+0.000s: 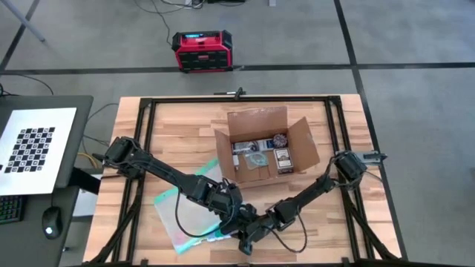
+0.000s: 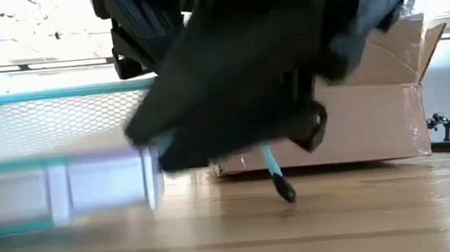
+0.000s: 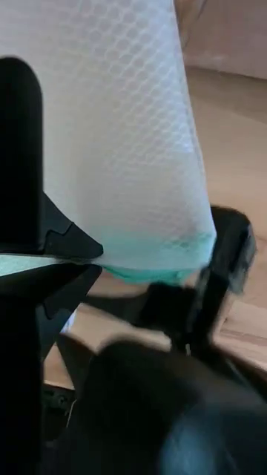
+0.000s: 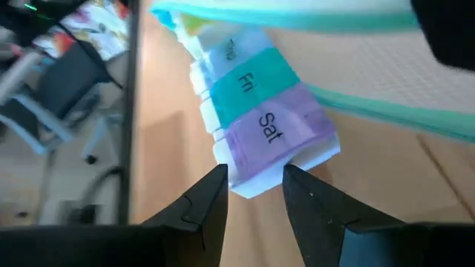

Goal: Unpack boxes
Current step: Put the pill organizer into the transparent zip bag

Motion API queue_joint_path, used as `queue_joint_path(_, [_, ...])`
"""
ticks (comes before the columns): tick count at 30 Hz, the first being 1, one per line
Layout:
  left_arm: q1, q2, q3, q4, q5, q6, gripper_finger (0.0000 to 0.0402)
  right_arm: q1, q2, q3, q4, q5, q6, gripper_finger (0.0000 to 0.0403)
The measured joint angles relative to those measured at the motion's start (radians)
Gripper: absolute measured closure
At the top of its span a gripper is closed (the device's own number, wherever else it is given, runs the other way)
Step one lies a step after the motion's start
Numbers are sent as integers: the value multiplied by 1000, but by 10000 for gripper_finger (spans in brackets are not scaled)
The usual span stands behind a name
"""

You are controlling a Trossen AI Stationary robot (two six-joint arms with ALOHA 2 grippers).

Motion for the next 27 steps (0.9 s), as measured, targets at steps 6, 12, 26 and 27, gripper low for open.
queue_joint_path(6, [0,0,0,14,2,-1,402,49,-22,8,-23,-34,45,280])
queue_joint_path(12, [0,0,0,14,0,-3,401,63,-12,6,-51,-44,105,280])
queue_joint_path(26, [3,0,0,72,-1,-3,402,102,26,7,-29,-61,124,280])
queue_joint_path(27, [3,0,0,73,-1,-1,401,100,38,7,-22,-61,124,280])
